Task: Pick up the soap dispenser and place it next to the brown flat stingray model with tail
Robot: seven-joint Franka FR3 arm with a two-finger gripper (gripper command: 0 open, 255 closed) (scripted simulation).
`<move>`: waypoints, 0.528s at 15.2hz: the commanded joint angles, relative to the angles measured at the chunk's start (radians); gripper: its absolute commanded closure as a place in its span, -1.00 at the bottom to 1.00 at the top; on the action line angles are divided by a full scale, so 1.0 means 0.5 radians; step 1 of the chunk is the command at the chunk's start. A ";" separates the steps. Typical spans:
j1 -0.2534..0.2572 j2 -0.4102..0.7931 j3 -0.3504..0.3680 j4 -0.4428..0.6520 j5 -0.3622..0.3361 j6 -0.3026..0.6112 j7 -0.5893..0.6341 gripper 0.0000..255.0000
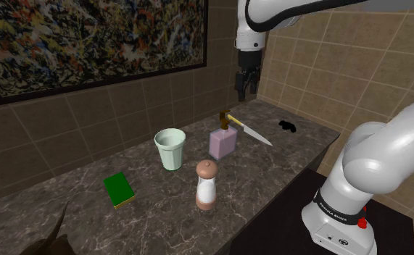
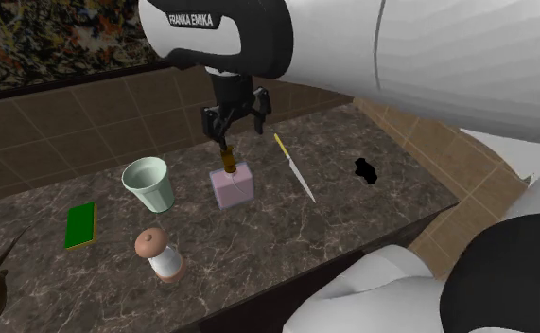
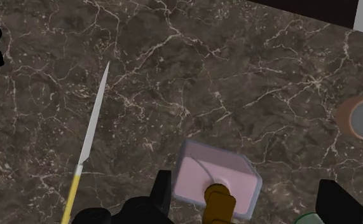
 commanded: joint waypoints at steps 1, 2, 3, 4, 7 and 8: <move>0.005 0.182 0.007 0.073 0.000 0.061 0.010 -1.00; 0.008 0.270 0.010 0.117 0.000 0.082 0.016 -1.00; 0.010 0.358 0.014 0.164 0.000 0.101 0.021 -1.00; 0.013 0.447 0.016 0.213 0.000 0.117 0.026 -1.00; 0.019 0.712 0.025 0.375 -0.002 0.152 0.042 -1.00; 0.021 0.801 0.027 0.434 -0.003 0.159 0.047 -1.00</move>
